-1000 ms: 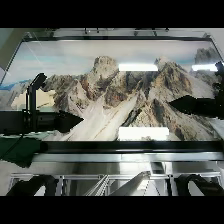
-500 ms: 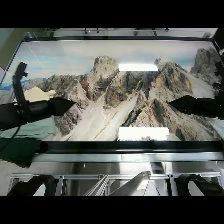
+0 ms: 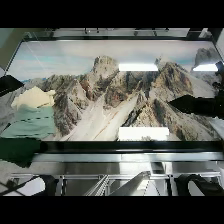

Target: Fold the shirts.

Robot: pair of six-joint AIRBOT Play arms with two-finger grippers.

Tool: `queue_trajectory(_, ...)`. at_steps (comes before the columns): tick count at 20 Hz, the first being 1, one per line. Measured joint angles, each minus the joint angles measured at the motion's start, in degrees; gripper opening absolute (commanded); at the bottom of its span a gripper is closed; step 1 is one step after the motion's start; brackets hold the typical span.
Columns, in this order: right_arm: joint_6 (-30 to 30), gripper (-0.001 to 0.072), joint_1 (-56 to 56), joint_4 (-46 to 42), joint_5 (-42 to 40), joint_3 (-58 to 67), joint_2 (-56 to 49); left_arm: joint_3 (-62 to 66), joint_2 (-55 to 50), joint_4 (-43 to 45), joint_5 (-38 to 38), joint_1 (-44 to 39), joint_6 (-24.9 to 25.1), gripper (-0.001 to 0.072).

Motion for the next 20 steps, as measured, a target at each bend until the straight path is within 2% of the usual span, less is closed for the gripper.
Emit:
queue_trajectory(5,-0.2,0.0047,0.0,0.0,0.0,0.0,-1.6,13.4,-21.4,1.4,7.2,4.9,0.6,0.0719)
queue_trajectory(9,-0.2,0.0047,0.0,0.0,-0.1,0.0,-3.1,20.5,-31.1,1.6,9.8,4.9,0.9,0.069)
queue_trajectory(10,-0.2,0.0047,0.0,0.0,-0.1,0.0,-3.4,21.6,-32.7,1.6,10.5,4.3,0.9,0.0539)
queue_trajectory(11,-0.2,0.0047,0.0,0.0,-0.1,0.0,-3.7,22.4,-34.0,1.6,11.1,3.5,0.8,0.0062)
queue_trajectory(12,-0.2,0.0047,0.0,0.0,-0.1,0.0,-3.8,23.1,-35.0,1.6,11.7,2.4,0.7,0.0011)
queue_trajectory(15,-0.2,0.0047,0.0,0.0,0.0,0.0,-4.1,27.0,-36.6,-0.7,14.5,-1.0,-0.1,0.0011)
queue_trajectory(20,-0.2,0.0047,0.0,0.0,0.8,0.0,-4.2,40.8,-34.4,-20.8,20.2,-8.6,-0.5,0.002)
